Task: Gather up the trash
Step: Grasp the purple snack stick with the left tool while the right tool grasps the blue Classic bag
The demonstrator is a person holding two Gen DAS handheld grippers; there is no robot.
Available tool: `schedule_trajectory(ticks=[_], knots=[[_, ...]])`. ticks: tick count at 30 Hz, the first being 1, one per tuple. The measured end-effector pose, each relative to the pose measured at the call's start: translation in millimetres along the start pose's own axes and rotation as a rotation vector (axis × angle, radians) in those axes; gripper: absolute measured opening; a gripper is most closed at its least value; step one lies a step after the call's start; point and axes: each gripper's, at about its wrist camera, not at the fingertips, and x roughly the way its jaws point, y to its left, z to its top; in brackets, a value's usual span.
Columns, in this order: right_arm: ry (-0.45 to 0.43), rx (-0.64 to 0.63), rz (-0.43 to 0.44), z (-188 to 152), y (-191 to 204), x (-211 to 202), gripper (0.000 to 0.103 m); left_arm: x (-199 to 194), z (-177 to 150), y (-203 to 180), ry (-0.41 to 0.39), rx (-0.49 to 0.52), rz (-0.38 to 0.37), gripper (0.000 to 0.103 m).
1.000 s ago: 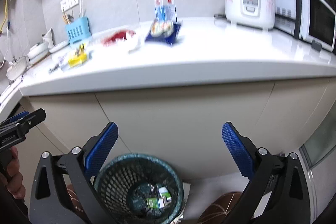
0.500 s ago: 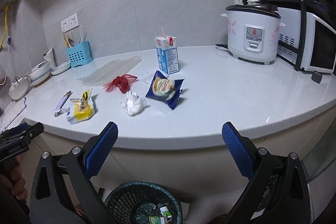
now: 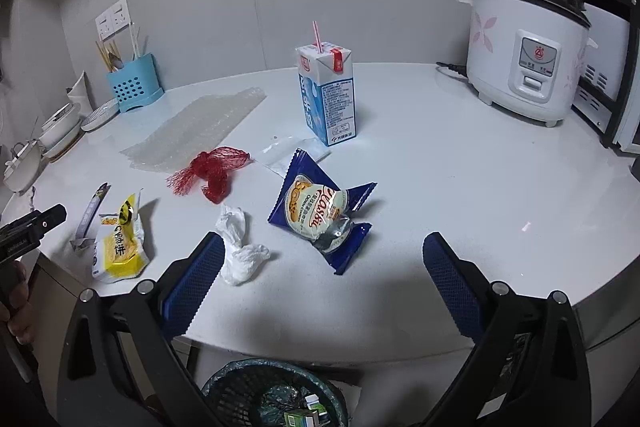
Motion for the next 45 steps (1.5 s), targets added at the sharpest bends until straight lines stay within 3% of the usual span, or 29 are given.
schedule_trajectory(ticks=[11,15,19,22,24,25,26,28,29,31,45], knots=[[0.132,0.057,-0.014,28.4,3.7,65.1,0.095,72.6,23.6,5.9,0.142,-0.002,0.061,0.094],[0.174,0.047,-0.034,32.5,9.9,81.6,0.088,89.1,26.2,5.7,0.184,-0.009,0.074,0.09],[0.213,0.063,-0.04,32.7,9.5,92.3,0.074,96.9,28.4,5.7,0.209,-0.022,0.105,0.087],[0.221,0.062,-0.049,31.6,8.4,95.1,0.066,93.7,29.5,6.2,0.211,-0.03,0.115,0.067],[0.221,0.059,-0.046,31.6,7.6,94.1,0.059,91.1,30.5,7.1,0.214,-0.037,0.121,0.038],[0.22,0.063,-0.046,32.1,6.7,93.3,0.054,89.9,30.7,7.8,0.215,-0.039,0.128,0.033],[0.219,0.069,-0.046,32.6,5.7,92.3,0.053,89.8,31.4,8.4,0.216,-0.038,0.135,0.02],[0.214,0.073,-0.041,33.2,5.0,90.4,0.046,88.5,30.3,8.1,0.212,-0.031,0.128,0.018],[0.214,0.071,-0.041,33.7,5.0,89.6,0.038,87.4,29.5,8.6,0.208,-0.031,0.126,0.016],[0.207,0.069,-0.036,34.0,5.0,86.9,0.033,84.4,28.6,10.1,0.204,-0.038,0.116,0.014],[0.138,0.057,-0.017,36.0,7.2,53.8,0.03,51.4,29.9,3.7,0.15,-0.019,0.071,0.012]])
